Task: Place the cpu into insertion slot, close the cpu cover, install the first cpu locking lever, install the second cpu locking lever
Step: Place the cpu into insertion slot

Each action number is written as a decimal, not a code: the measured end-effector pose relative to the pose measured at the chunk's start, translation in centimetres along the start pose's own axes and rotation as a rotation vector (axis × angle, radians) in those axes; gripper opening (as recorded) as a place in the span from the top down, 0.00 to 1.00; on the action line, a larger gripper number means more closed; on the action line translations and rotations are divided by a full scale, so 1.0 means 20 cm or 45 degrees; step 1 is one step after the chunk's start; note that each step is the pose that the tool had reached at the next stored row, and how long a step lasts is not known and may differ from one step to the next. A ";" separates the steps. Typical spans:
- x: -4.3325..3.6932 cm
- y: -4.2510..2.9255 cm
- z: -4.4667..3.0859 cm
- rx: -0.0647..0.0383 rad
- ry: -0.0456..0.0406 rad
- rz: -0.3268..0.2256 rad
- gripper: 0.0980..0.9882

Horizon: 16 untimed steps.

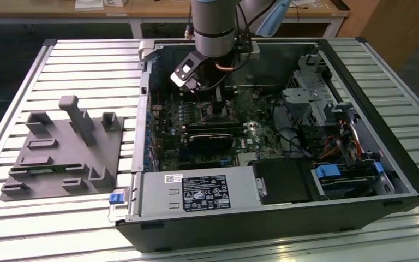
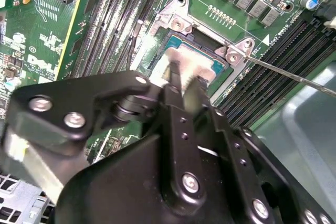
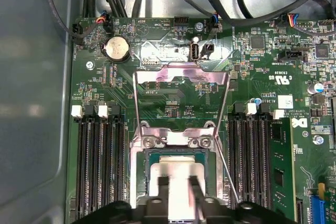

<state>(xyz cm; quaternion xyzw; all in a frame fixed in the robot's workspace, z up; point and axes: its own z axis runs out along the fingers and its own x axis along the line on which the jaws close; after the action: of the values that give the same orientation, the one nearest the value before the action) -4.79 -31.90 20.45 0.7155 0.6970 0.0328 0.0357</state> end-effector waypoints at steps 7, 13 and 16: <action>0.000 0.000 -0.002 0.000 0.000 0.000 0.99; 0.000 0.007 0.000 0.004 -0.001 0.006 0.99; 0.000 0.014 0.006 0.007 -0.002 0.014 0.99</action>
<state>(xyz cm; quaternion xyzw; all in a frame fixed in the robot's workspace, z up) -4.50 -31.90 20.37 0.7193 0.6932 0.0307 0.0340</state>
